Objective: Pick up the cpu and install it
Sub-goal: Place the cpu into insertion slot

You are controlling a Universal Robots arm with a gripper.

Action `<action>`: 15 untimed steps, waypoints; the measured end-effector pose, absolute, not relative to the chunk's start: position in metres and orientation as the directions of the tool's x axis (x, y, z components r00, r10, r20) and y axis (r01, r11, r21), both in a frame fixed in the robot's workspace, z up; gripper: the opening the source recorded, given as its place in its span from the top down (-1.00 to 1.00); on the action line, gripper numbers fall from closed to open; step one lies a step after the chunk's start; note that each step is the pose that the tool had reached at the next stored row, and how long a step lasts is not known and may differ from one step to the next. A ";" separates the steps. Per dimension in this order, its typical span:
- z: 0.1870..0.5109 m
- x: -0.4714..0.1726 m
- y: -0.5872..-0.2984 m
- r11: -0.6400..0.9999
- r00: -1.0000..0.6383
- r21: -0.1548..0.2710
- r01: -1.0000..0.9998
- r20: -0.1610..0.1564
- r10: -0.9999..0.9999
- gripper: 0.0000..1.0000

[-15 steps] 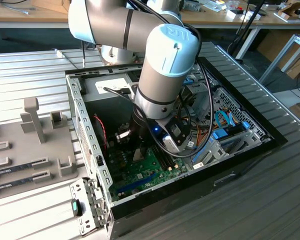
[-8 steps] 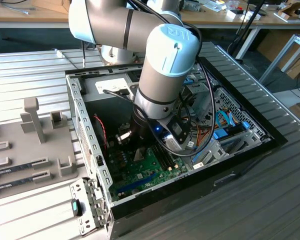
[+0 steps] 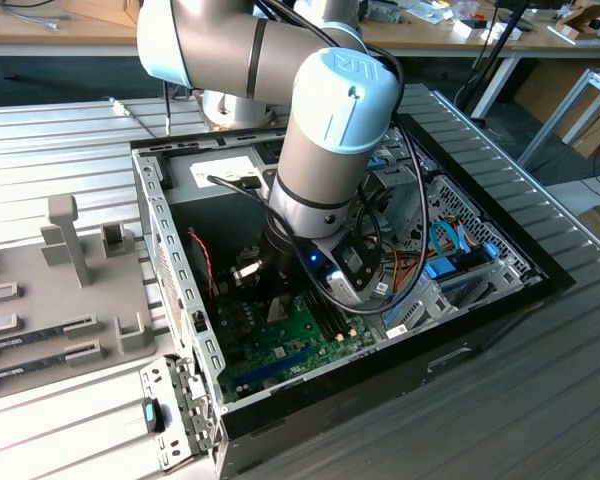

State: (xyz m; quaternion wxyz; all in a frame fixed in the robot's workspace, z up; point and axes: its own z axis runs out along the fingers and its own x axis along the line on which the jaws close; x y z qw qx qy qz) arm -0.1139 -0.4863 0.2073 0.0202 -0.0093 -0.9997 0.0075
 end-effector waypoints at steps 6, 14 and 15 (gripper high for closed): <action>0.207 -0.112 -0.487 1.000 -0.999 -0.015 0.019 0.040 0.019 0.22; 0.207 -0.112 -0.487 1.000 -0.999 -0.015 0.019 0.040 0.019 0.07; 0.207 -0.112 -0.487 1.000 -0.999 -0.015 0.019 0.040 0.019 0.07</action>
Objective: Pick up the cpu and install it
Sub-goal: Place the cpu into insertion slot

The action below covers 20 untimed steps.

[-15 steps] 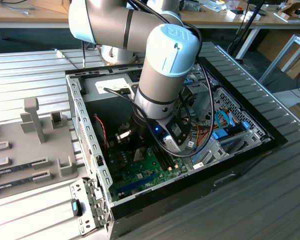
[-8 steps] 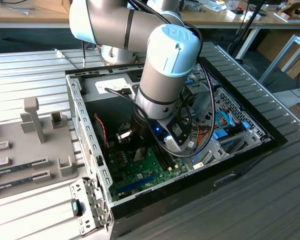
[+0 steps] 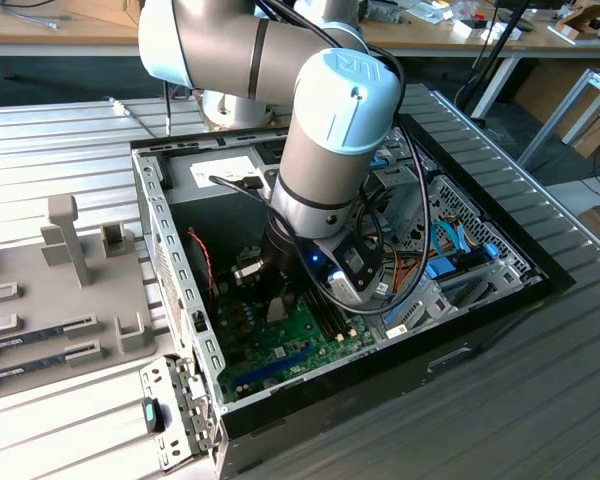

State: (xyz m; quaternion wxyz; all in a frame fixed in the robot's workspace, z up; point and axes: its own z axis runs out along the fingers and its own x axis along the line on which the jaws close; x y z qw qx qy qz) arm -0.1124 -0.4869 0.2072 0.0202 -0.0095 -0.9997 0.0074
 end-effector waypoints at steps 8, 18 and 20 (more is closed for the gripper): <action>0.205 -0.112 -0.487 0.999 -0.999 -0.015 0.032 0.040 0.033 0.07; 0.203 -0.112 -0.487 0.999 -0.999 -0.015 0.033 0.040 0.034 0.20; 0.203 -0.112 -0.487 0.999 -0.999 -0.015 0.033 0.040 0.034 0.22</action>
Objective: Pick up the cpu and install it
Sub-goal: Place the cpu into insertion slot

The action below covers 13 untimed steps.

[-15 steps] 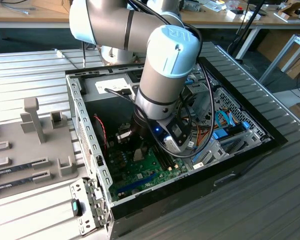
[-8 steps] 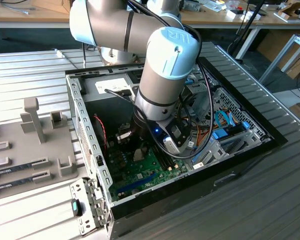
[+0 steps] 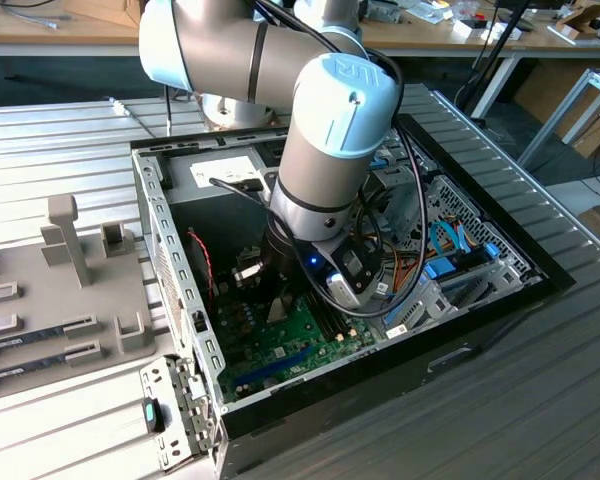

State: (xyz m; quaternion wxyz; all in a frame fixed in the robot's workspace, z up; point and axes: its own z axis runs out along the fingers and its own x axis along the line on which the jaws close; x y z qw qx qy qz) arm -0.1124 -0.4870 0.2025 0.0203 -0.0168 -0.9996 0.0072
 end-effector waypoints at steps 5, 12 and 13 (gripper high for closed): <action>0.202 -0.112 -0.487 0.999 -0.999 -0.015 0.033 0.040 0.034 0.22; 0.204 -0.112 -0.487 0.999 -0.999 -0.014 0.033 0.040 0.034 0.22; 0.206 -0.112 -0.487 0.999 -0.999 -0.015 0.033 0.040 0.034 0.22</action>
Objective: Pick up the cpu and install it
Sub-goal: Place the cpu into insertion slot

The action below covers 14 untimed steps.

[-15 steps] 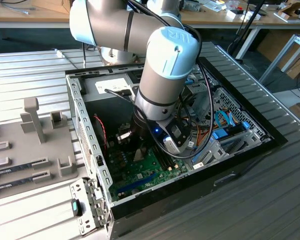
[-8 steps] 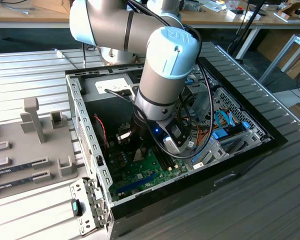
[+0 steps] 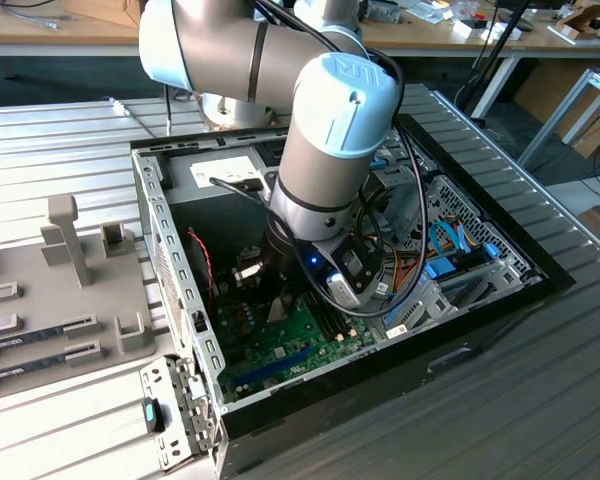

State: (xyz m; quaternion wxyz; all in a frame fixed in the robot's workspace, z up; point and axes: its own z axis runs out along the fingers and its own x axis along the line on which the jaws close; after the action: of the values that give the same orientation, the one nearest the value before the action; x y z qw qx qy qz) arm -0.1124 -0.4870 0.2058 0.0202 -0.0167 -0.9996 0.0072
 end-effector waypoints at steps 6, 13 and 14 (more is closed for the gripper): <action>0.209 -0.112 -0.487 1.000 -0.999 -0.015 0.007 0.040 0.007 0.22; 0.209 -0.116 -0.487 1.000 -0.999 -0.009 -0.008 0.040 -0.007 0.22; 0.209 -0.116 -0.487 1.000 -0.999 -0.008 -0.008 0.040 -0.008 0.22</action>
State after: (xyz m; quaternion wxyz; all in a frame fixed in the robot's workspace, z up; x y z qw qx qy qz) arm -0.1158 -0.4867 0.2087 0.0199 0.0039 -0.9998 0.0042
